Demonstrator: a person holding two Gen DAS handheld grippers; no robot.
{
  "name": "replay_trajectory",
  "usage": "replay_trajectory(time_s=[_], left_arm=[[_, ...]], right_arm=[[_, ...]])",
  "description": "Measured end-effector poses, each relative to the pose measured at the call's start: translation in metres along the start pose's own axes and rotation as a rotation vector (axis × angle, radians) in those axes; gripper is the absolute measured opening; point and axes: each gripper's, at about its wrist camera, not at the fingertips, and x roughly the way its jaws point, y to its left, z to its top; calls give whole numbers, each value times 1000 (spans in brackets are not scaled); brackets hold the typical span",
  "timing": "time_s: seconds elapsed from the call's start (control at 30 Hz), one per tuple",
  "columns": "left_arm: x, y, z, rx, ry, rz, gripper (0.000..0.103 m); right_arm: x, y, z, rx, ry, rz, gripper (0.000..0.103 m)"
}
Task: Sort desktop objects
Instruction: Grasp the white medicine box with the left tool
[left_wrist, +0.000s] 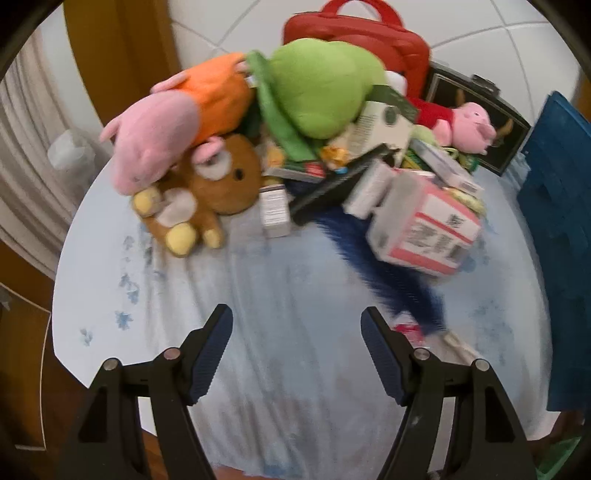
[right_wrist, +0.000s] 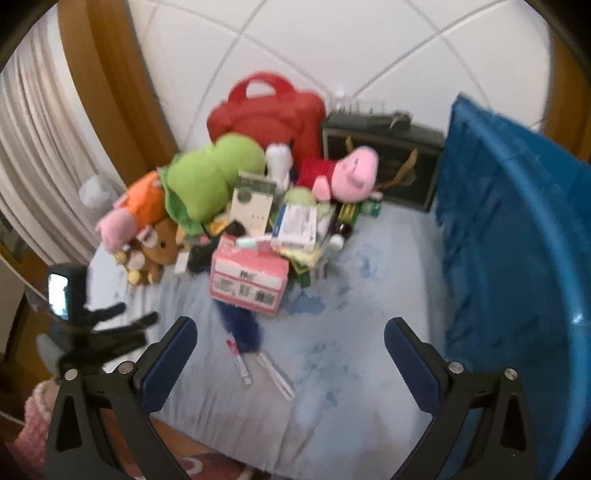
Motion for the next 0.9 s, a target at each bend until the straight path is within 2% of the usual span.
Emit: replay_trajectory(time_s=[0.03, 0.07, 0.13, 0.3, 0.57, 0.8, 0.83, 0.87, 0.9], left_arm=[[3, 7, 0, -6, 2, 6, 71], [6, 14, 1, -9, 2, 7, 71], [14, 23, 4, -6, 14, 15, 71], [38, 36, 24, 45, 16, 21, 71], [98, 38, 70, 51, 45, -36, 71], [162, 22, 93, 67, 118, -32, 71], [171, 20, 95, 65, 129, -41, 70], [176, 18, 96, 67, 136, -51, 59], [181, 16, 96, 70, 145, -60, 41]], right_arm=[[23, 1, -1, 7, 36, -6, 103], [23, 1, -1, 7, 36, -6, 103], [55, 1, -2, 33, 88, -18, 103], [93, 2, 1, 86, 145, -34, 103], [128, 2, 13, 165, 183, -56, 103], [162, 0, 33, 189, 231, -63, 103], [174, 3, 38, 177, 256, -56, 103], [179, 5, 39, 169, 266, -52, 103], [184, 6, 41, 162, 274, -48, 103]])
